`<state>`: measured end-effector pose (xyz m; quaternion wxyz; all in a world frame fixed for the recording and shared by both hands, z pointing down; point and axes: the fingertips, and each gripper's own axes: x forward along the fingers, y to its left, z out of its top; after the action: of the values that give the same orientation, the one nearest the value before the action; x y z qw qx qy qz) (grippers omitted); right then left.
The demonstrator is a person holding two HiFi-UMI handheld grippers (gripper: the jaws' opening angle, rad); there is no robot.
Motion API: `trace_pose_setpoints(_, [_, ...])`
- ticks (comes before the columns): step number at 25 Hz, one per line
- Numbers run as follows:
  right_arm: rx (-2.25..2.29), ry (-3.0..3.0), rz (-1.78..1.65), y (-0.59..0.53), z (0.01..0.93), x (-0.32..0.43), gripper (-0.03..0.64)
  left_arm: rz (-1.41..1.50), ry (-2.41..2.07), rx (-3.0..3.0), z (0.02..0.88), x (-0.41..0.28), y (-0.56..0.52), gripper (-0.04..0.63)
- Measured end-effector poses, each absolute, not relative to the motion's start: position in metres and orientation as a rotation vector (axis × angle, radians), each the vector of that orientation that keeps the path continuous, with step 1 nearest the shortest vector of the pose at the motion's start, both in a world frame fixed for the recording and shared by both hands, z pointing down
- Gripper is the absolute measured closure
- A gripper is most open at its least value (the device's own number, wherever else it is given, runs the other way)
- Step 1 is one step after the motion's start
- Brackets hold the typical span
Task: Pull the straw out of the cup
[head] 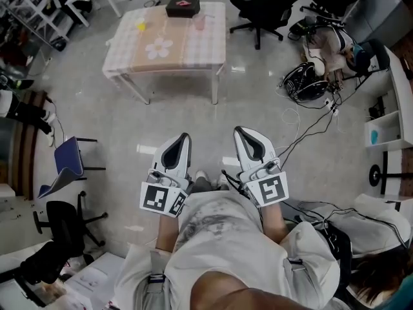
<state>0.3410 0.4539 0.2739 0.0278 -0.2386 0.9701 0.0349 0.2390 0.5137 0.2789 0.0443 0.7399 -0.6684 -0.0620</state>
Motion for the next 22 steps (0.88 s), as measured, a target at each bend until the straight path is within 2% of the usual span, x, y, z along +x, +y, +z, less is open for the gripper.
trace_pose_setpoints(8, [-0.778,3.018,0.096,0.425,0.288,0.312,0.607,-0.169,-2.011,2.288,0.287,0.205,0.478,0.589])
trace_pose_setpoints(22, [-0.831,3.007,0.115,0.376,0.291,0.214,0.607,-0.127,-1.972,2.312,0.303,0.105,0.421,0.589])
